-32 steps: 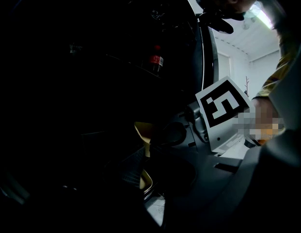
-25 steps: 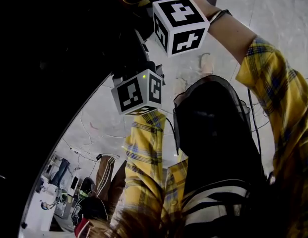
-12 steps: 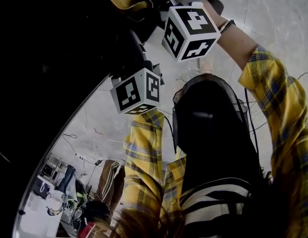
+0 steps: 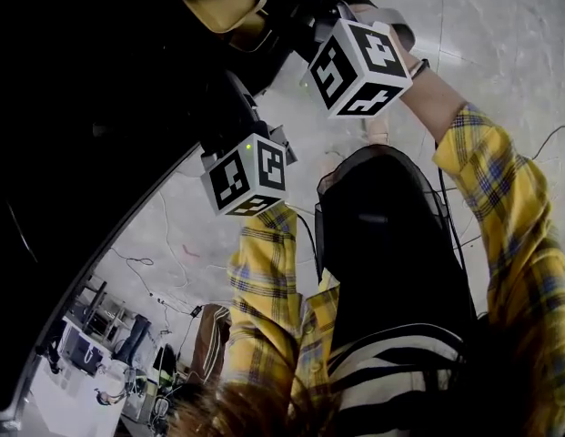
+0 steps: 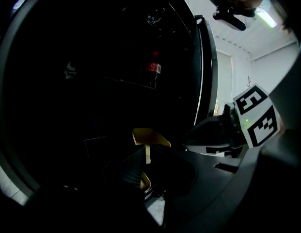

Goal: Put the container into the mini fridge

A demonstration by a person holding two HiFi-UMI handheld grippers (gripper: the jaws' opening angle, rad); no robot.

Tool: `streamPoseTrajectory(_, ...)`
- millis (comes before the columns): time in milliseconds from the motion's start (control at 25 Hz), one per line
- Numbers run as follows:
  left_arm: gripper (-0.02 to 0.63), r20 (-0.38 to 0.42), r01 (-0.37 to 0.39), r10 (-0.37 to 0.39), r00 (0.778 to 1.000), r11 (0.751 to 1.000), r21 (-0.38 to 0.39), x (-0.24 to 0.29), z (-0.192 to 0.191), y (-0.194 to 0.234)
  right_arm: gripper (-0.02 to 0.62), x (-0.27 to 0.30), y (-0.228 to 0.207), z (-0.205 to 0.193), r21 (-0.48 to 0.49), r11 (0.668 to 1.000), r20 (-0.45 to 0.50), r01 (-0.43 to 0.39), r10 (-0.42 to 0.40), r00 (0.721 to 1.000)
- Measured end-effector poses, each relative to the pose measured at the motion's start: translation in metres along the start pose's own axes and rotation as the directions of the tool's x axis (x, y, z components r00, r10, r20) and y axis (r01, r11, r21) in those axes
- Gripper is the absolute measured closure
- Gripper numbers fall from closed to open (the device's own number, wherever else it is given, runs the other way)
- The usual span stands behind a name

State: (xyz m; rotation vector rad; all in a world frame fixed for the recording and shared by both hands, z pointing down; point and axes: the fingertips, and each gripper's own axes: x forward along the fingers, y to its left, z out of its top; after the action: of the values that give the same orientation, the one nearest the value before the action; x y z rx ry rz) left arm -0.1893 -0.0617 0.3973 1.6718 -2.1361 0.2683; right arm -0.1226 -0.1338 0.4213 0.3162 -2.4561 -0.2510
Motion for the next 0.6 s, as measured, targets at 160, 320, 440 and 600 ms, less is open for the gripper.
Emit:
streamPoseTrajectory(160,0.580,-0.006,-0.004,0.004,1.000,1.000,-0.003,-0.004,0.001,-0.002,0.534,-0.014,-0.011,-0.006,0.137,0.989,0.002,0.055,-0.056,0.998)
streamPoseTrajectory(320,0.580,-0.015,-0.021,0.020,1.000,1.000,-0.018,-0.008,0.000,0.003,0.538,-0.025,-0.015,-0.011,0.227,0.970,0.006,0.088,-0.092,0.996)
streamPoseTrajectory(440,0.580,-0.021,-0.029,0.029,0.999,0.999,-0.015,-0.013,0.001,0.003,0.545,-0.035,-0.016,-0.012,0.297,0.949,0.014,0.104,-0.113,0.994)
streamPoseTrajectory(600,0.580,-0.039,-0.022,0.022,0.999,1.000,-0.005,-0.022,-0.002,-0.002,0.556,-0.048,-0.013,-0.014,0.387,0.914,0.009,0.122,-0.136,0.991)
